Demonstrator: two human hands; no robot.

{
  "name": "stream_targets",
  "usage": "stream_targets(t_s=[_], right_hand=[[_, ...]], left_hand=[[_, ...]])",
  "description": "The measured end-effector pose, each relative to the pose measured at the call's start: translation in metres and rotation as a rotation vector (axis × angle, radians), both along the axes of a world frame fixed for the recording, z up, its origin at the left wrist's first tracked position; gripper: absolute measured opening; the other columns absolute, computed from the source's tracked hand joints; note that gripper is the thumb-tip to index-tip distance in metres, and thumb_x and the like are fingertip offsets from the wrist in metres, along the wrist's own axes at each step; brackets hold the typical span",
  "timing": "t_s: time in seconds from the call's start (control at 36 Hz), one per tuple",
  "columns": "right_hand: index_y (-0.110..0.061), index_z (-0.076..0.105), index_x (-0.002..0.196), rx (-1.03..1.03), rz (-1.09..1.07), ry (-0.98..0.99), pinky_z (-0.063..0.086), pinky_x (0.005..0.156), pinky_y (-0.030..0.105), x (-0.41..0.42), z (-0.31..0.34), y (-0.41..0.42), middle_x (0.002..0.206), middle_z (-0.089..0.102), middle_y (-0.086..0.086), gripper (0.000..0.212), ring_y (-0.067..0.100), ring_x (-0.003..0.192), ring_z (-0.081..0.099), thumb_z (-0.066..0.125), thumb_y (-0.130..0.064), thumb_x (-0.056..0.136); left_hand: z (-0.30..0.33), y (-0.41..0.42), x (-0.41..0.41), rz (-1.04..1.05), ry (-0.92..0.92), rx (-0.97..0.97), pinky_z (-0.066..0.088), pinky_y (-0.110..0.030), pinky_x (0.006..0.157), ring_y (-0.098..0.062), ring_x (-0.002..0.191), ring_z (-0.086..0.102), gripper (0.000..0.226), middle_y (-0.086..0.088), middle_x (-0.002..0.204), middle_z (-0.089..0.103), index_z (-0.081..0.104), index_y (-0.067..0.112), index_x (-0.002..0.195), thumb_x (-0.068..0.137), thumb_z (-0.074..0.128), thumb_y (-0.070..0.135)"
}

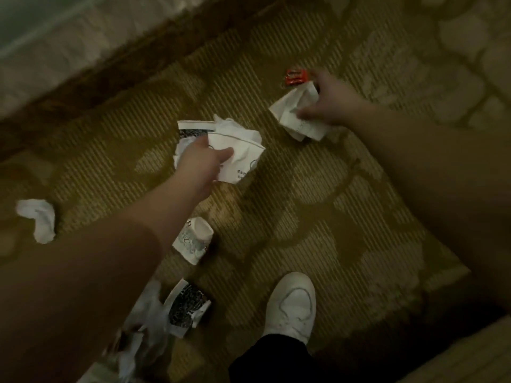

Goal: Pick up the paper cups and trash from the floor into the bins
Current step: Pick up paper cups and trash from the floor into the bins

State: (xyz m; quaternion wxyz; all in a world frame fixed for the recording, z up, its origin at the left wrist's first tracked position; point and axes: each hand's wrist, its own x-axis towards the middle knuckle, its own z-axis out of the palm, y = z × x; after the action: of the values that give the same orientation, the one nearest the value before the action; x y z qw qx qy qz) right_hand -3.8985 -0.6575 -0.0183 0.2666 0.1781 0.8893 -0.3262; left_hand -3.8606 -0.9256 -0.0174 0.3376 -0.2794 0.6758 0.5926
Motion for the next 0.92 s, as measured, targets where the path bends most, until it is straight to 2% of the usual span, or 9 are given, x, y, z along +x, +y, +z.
stream_targets(t_s=[0.08, 0.17, 0.28, 0.47, 0.56, 0.64, 0.75, 0.86, 0.92], right_hand=[[-0.023, 0.01, 0.159, -0.006, -0.067, -0.027, 0.041, 0.108, 0.04, -0.028, -0.002, -0.002, 0.159, 0.033, 0.006, 0.106, 0.027, 0.14, 0.041, 0.08, -0.031, 0.081], [-0.023, 0.008, 0.159, -0.004, -0.101, -0.085, 0.038, 0.112, 0.044, -0.041, -0.012, -0.005, 0.16, 0.03, 0.009, 0.105, 0.029, 0.142, 0.037, 0.08, -0.03, 0.082], [-0.018, 0.028, 0.153, 0.03, -0.09, -0.134, 0.04, 0.11, 0.046, -0.049, -0.022, -0.011, 0.152, 0.041, 0.012, 0.086, 0.031, 0.136, 0.043, 0.078, -0.03, 0.083], [-0.009, 0.034, 0.15, 0.125, -0.076, -0.118, 0.038, 0.108, 0.039, -0.049, -0.03, -0.022, 0.15, 0.042, 0.015, 0.076, 0.031, 0.136, 0.043, 0.074, -0.027, 0.088], [-0.007, 0.037, 0.148, 0.086, -0.164, -0.114, 0.039, 0.103, 0.033, -0.039, -0.034, -0.022, 0.148, 0.045, 0.013, 0.073, 0.028, 0.134, 0.046, 0.074, -0.027, 0.087], [-0.008, 0.045, 0.142, 0.043, -0.304, -0.09, 0.044, 0.095, 0.031, -0.022, -0.033, -0.024, 0.141, 0.053, 0.01, 0.068, 0.025, 0.126, 0.053, 0.075, -0.031, 0.086], [-0.011, 0.05, 0.14, 0.0, -0.434, 0.017, 0.046, 0.085, 0.027, 0.001, -0.018, -0.037, 0.135, 0.059, 0.008, 0.064, 0.021, 0.118, 0.059, 0.073, -0.035, 0.086], [-0.009, 0.051, 0.139, -0.064, -0.412, 0.085, 0.043, 0.091, 0.024, 0.034, 0.008, -0.072, 0.134, 0.058, 0.006, 0.057, 0.02, 0.121, 0.057, 0.069, -0.032, 0.09], [-0.01, 0.05, 0.14, -0.146, -0.458, 0.058, 0.048, 0.099, 0.033, 0.056, 0.021, -0.097, 0.133, 0.059, 0.007, 0.06, 0.021, 0.117, 0.059, 0.07, -0.034, 0.089]], left_hand=[[0.013, -0.007, -0.006, -0.002, 0.02, -0.002, 0.048, -0.018, 0.044, -0.015, 0.074, 0.065, 0.033, -0.004, 0.103, 0.069, 0.059, 0.01, 0.126, 0.094, 0.062, 0.002], [0.021, -0.015, -0.004, -0.001, 0.01, 0.016, 0.051, -0.021, 0.05, -0.017, 0.084, 0.068, 0.035, -0.004, 0.108, 0.069, 0.059, 0.012, 0.128, 0.094, 0.061, 0.003], [0.026, -0.028, 0.006, 0.036, -0.024, 0.031, 0.058, -0.031, 0.066, -0.023, 0.098, 0.071, 0.038, -0.004, 0.115, 0.071, 0.059, 0.013, 0.129, 0.093, 0.063, 0.003], [0.031, -0.056, 0.021, 0.079, -0.03, -0.014, 0.057, -0.03, 0.064, -0.015, 0.084, 0.073, 0.027, 0.0, 0.105, 0.073, 0.063, 0.021, 0.112, 0.091, 0.066, 0.004], [0.035, -0.069, 0.024, 0.118, -0.038, -0.024, 0.059, -0.036, 0.068, -0.021, 0.087, 0.073, 0.026, -0.004, 0.106, 0.072, 0.062, 0.021, 0.11, 0.091, 0.065, 0.003], [0.044, -0.081, 0.029, 0.178, -0.05, -0.015, 0.058, -0.034, 0.061, -0.022, 0.085, 0.073, 0.027, -0.004, 0.102, 0.073, 0.063, 0.02, 0.11, 0.092, 0.064, 0.001], [0.055, -0.104, 0.043, 0.185, -0.014, -0.031, 0.056, -0.031, 0.069, -0.019, 0.093, 0.072, 0.033, -0.001, 0.107, 0.073, 0.063, 0.018, 0.119, 0.09, 0.066, 0.002], [0.067, -0.13, 0.06, 0.222, -0.002, -0.056, 0.054, -0.025, 0.063, -0.011, 0.083, 0.07, 0.026, 0.002, 0.102, 0.072, 0.062, 0.022, 0.106, 0.091, 0.065, 0.002], [0.076, -0.146, 0.071, 0.228, 0.005, -0.069, 0.053, -0.021, 0.056, -0.009, 0.079, 0.07, 0.025, 0.003, 0.1, 0.071, 0.061, 0.021, 0.109, 0.092, 0.064, 0.003]])
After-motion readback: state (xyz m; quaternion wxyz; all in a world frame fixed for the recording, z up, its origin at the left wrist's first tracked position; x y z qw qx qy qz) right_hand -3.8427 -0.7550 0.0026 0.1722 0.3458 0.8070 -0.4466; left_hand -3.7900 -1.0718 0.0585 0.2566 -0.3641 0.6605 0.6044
